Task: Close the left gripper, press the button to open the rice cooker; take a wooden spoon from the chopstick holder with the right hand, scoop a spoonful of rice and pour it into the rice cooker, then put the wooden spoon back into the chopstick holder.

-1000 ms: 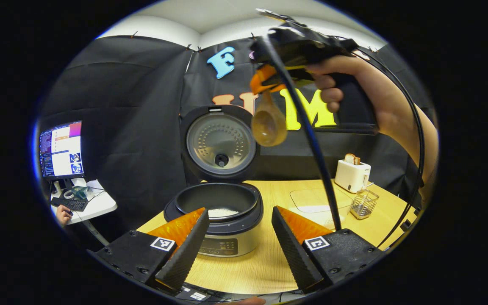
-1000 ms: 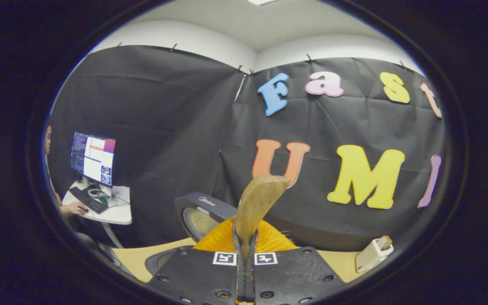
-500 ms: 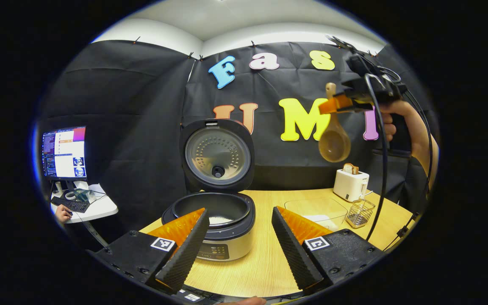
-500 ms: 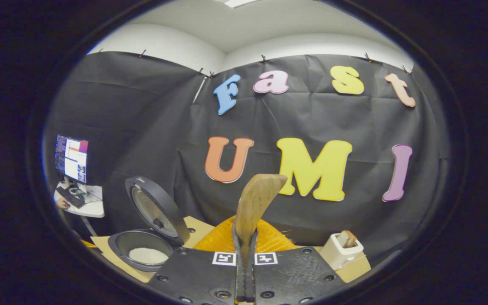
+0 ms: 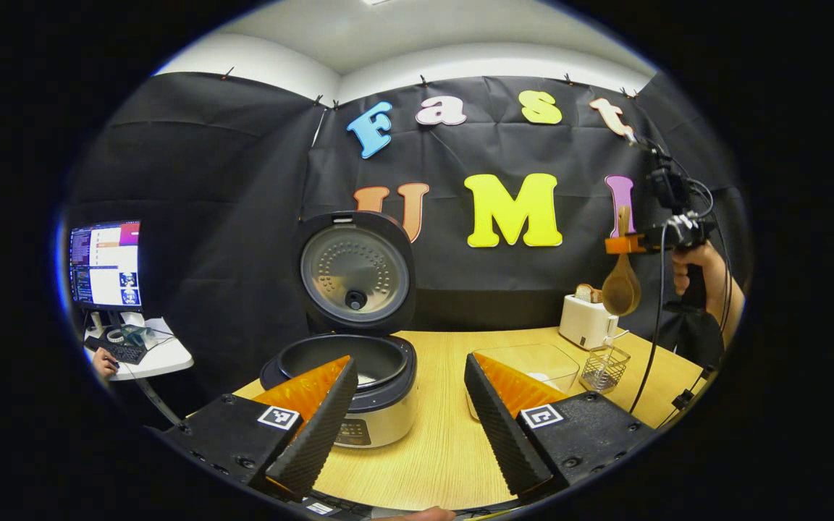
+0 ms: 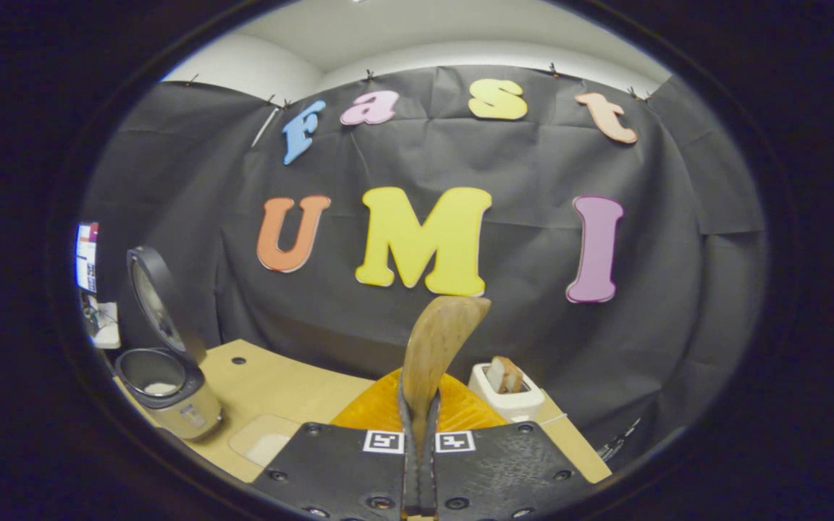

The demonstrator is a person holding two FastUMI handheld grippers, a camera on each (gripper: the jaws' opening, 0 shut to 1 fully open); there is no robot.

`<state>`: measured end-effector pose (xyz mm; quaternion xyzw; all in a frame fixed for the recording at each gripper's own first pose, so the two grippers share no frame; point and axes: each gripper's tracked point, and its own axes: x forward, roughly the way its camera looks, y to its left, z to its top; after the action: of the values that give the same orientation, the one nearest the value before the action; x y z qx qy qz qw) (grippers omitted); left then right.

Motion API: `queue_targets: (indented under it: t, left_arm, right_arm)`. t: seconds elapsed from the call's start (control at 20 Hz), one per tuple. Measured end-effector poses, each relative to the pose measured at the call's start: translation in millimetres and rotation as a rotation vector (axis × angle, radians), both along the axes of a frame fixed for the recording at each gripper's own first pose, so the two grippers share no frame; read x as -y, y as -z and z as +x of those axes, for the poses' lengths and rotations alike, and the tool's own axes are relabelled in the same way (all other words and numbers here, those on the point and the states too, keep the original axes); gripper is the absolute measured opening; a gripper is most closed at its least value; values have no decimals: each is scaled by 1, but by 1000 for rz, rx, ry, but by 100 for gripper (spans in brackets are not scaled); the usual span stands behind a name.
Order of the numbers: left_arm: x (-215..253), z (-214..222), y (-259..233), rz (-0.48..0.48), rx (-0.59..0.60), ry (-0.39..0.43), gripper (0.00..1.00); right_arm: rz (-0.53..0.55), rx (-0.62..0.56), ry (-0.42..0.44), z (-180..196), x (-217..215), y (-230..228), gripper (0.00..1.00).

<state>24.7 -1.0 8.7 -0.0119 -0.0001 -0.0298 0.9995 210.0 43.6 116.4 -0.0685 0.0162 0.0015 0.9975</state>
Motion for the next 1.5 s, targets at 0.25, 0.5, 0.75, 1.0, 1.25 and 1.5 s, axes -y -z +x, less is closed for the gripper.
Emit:
queue_targets:
  t: [0.25, 0.5, 0.75, 1.0, 1.25, 1.5]
  left_arm:
    - [4, 0, 1, -22, -2, 26, 95]
    - [0, 2, 3, -30, -9, 23, 95]
    - [-4, 2, 3, -45, -9, 19, 95]
    - [-4, 0, 0, -49, 2, 12, 95]
    - [-6, 0, 1, -32, -5, 6, 95]
    - [-22, -5, 1, 23, -29, -25, 95]
  right_arm:
    - [72, -79, 84, 30, 37, 69, 2]
    - [161, -125, 137, 49, 47, 114, 2]
    - [273, -220, 148, 58, 48, 151, 8]
    - [295, -219, 149, 40, 53, 146, 57]
    - [193, -147, 185, 16, 66, 121, 87]
    - [62, -22, 176, -30, 64, 88, 89]
